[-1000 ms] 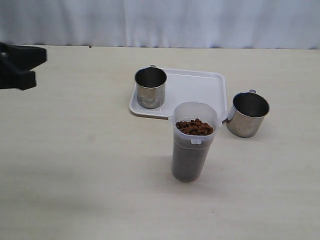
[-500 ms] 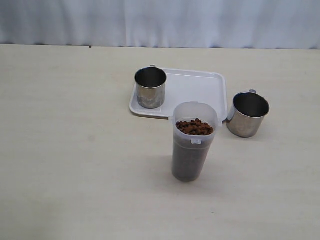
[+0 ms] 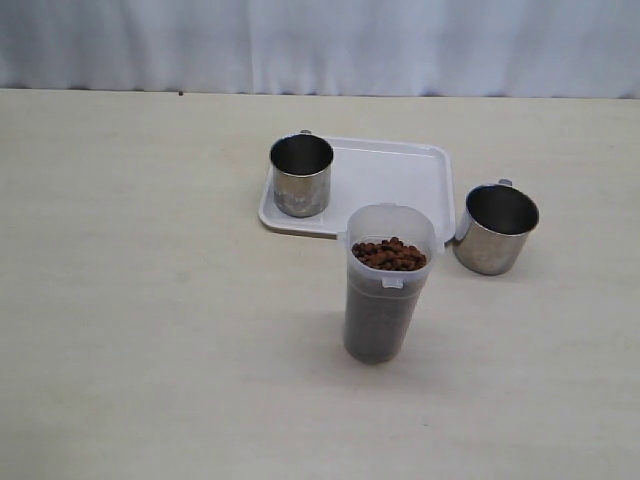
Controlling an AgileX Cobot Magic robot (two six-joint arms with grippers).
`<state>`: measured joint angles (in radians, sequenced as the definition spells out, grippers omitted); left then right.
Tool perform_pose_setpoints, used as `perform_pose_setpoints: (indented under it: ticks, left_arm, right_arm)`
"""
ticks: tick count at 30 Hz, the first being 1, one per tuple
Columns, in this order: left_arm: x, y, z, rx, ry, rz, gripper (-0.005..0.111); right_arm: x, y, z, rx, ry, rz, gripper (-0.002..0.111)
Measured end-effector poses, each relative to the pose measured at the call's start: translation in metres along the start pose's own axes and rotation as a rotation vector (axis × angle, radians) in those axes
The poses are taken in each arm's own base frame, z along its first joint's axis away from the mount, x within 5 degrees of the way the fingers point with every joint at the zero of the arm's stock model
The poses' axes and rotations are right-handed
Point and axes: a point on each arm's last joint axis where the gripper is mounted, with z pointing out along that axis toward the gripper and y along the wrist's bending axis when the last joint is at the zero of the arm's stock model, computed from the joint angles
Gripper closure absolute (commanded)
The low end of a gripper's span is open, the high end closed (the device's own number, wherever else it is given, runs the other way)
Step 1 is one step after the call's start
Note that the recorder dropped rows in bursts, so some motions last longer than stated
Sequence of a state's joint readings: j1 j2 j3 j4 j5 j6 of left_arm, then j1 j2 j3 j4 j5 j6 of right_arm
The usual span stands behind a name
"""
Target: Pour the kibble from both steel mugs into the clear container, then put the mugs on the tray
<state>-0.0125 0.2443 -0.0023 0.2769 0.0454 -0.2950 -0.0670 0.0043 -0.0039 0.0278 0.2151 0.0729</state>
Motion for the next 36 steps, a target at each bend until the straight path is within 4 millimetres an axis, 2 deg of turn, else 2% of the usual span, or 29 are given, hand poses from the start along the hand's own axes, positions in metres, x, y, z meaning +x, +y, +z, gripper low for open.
perform_pose_setpoints:
  ticks: [16, 24, 27, 31, 34, 36]
  left_arm:
    - [0.0025, 0.0003, -0.0002, -0.005, 0.027, -0.084, 0.107]
    - [0.0024, 0.0008, -0.0002, -0.009, 0.026, 0.002, 0.107]
    - [0.0023, 0.0010, -0.0002, -0.010, 0.025, 0.023, 0.107]
    - [0.0021, 0.0015, -0.0002, -0.015, 0.024, 0.118, 0.107]
    - [0.0021, 0.0015, -0.0002, -0.015, 0.024, 0.122, 0.107]
    - [0.0024, 0.0014, -0.0002, -0.015, 0.026, 0.060, 0.107]
  right_arm:
    - [0.0000, 0.0000, 0.0000, 0.000, 0.000, 0.000, 0.103]
    - [0.0000, 0.0000, 0.0000, 0.000, 0.000, -0.005, 0.103]
    - [-0.0001, -0.0009, 0.0000, 0.010, 0.000, -0.117, 0.103]
    - [-0.0001, -0.0011, 0.0000, 0.012, 0.000, -0.135, 0.103]
    - [-0.0001, -0.0011, 0.0000, 0.012, 0.000, -0.137, 0.103]
    - [-0.0001, -0.0011, 0.0000, 0.012, 0.000, -0.137, 0.103]
